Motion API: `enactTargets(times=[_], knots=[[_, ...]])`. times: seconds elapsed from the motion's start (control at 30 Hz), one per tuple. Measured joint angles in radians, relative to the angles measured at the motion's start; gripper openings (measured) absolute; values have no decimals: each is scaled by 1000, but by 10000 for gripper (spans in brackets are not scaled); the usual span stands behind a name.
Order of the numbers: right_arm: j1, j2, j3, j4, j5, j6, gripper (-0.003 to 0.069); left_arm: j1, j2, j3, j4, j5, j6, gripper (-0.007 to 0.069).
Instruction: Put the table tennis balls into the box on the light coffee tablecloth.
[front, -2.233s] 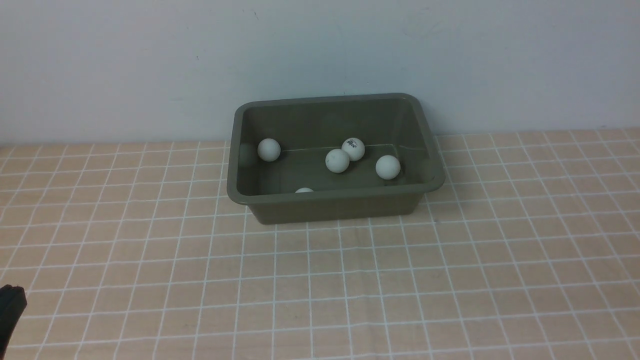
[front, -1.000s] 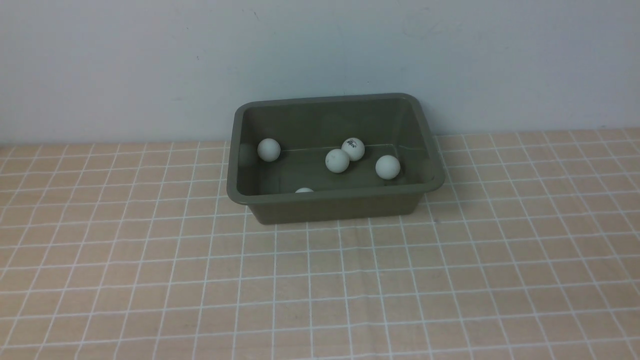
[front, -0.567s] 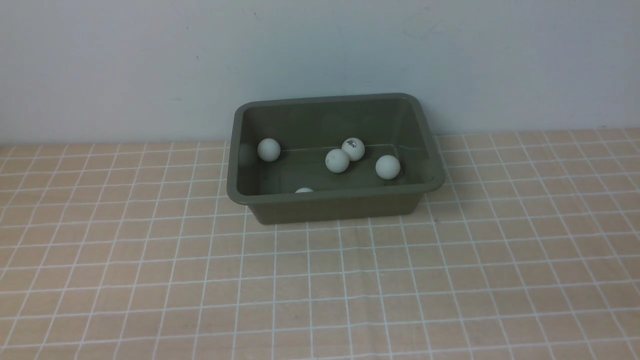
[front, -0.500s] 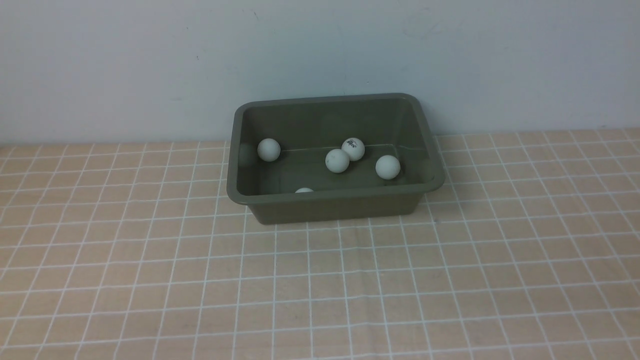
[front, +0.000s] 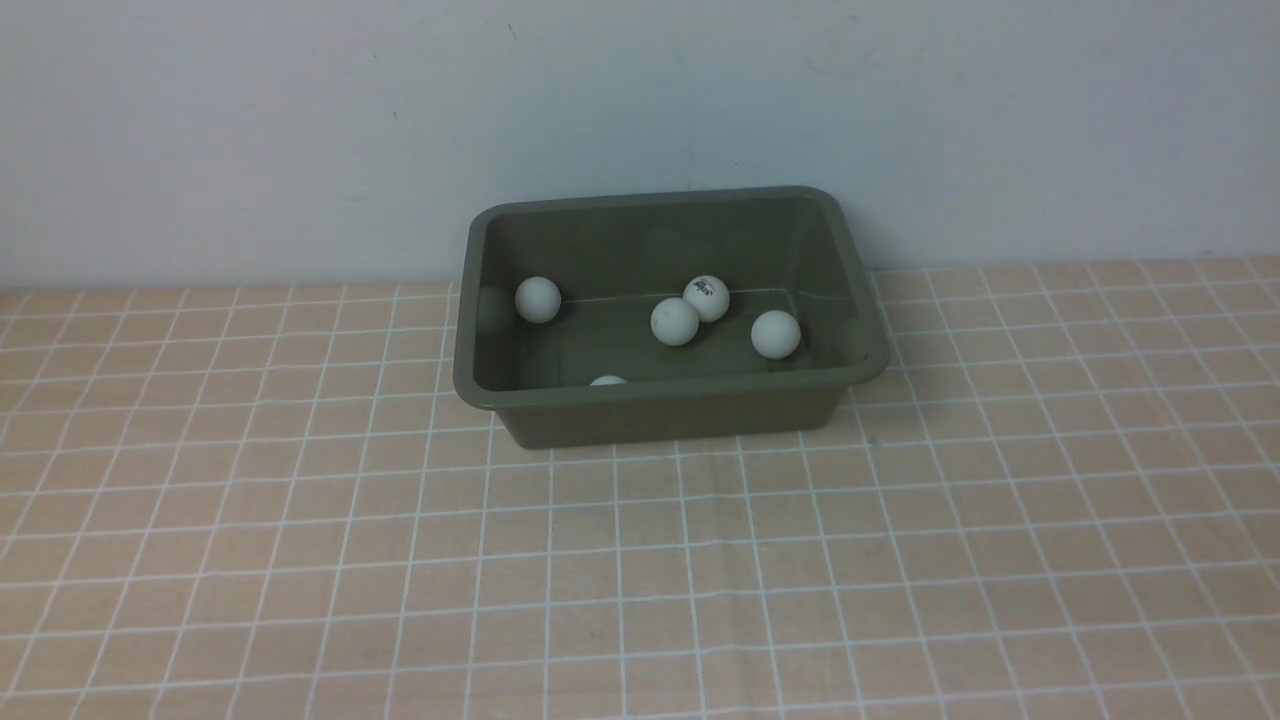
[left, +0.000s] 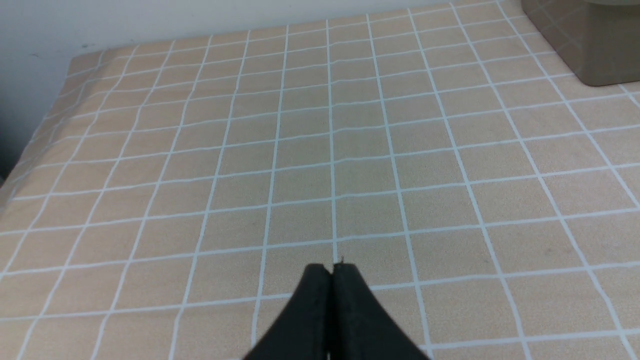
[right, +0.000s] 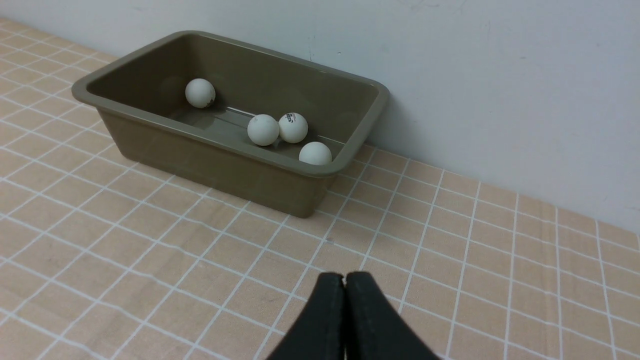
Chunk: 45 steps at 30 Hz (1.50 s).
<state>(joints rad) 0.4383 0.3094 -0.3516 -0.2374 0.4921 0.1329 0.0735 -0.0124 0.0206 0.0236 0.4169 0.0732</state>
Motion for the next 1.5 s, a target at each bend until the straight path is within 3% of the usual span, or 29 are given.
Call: enactTargets(times=[0.13, 0.27, 0.37, 0.5, 0.97, 1.5], knots=[[-66, -25, 0, 0, -5, 0, -15, 0, 0, 0, 0, 0, 0, -66], [-235, -49, 0, 18, -15, 2, -15, 0, 0, 0, 0, 0, 0, -66], [-414, -56, 0, 67, -42, 4, -15, 0, 0, 0, 0, 0, 0, -66], [-513, -113, 22, 84, -66, 3, -15, 0, 0, 0, 0, 0, 0, -66], [-524, -319, 372, 104, -113, 0, -15, 0, 0, 0, 0, -1, 0, -66], [-491, -319, 377, 110, -107, -1, -15, 0, 0, 0, 0, -1, 0, -66]])
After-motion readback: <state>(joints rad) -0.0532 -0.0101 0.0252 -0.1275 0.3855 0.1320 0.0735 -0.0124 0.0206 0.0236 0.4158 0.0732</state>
